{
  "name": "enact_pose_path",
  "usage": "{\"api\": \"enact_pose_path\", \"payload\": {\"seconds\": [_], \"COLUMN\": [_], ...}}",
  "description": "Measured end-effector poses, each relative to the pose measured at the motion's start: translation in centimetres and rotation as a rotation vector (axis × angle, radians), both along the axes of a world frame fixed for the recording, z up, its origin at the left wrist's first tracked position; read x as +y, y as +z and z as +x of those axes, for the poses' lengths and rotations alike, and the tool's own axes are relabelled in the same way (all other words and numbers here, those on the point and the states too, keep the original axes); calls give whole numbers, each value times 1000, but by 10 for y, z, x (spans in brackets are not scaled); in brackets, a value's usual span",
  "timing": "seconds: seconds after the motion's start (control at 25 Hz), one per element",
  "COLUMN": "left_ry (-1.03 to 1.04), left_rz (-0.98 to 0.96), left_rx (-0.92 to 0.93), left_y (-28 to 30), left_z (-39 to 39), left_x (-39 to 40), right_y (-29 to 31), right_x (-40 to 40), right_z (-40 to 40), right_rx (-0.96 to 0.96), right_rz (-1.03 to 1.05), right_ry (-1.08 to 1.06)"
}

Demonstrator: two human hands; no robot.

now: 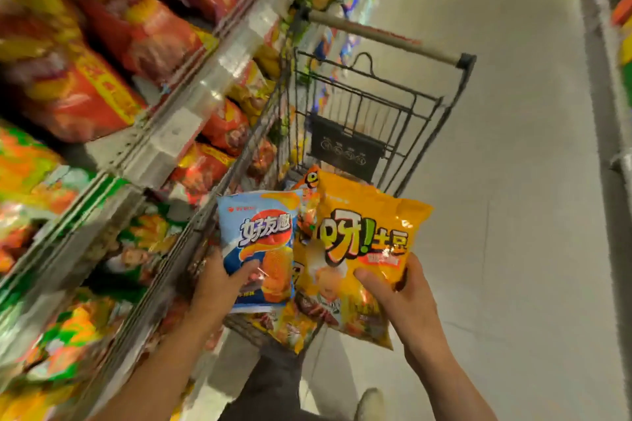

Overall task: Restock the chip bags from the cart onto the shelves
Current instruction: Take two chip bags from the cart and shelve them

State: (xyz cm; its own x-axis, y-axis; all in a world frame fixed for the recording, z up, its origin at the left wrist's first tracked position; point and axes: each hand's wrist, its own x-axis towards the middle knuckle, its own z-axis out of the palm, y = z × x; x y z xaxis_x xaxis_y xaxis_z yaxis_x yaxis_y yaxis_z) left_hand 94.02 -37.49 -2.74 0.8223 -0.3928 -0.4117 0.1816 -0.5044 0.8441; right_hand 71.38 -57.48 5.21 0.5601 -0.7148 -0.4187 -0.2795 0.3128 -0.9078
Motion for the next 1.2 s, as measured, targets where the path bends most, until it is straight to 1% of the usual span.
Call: {"api": "enact_pose_path", "payload": {"seconds": [0.04, 0.2, 0.28, 0.4, 0.48, 0.56, 0.64, 0.72, 0.8, 0.88, 1.0, 1.08, 1.2], "left_ry": [48, 200, 300, 425, 483, 567, 667, 715, 748, 758, 773, 807, 856], "left_rz": [-44, -104, -170, -198, -257, -287, -311, -323, -347, -384, -344, -294, -210], "left_rx": [-7, -67, -150, -293, -331, -401, -497, -610, -697, -769, -904, -964, -1017], "left_y": [15, 63, 83, 113, 137, 161, 192, 226, 260, 290, 327, 339, 345], "left_z": [-19, -97, -130, -170, -190, -208, -224, -236, -251, -267, -298, -317, -352], "left_x": [8, 55, 78, 117, 144, 176, 211, 245, 286, 326, 388, 425, 475], "right_y": [5, 31, 48, 75, 95, 121, 152, 189, 225, 253, 283, 297, 310], "right_x": [1, 13, 20, 38, 55, 78, 109, 143, 183, 221, 285, 323, 374], "right_z": [-12, -45, -52, -56, -54, -50, -45, -41, -39, -39, -47, -54, -69], "right_rx": [-19, -84, -134, -212, -229, -224, -263, -347, -471, -582, -695, -782, -843], "right_rz": [-15, -53, -92, -114, -141, -201, -270, -349, -440, -404, -328, -309, -273], "right_ry": [52, 257, 345, 481, 560, 649, 726, 768, 827, 890, 912, 915, 963]}}
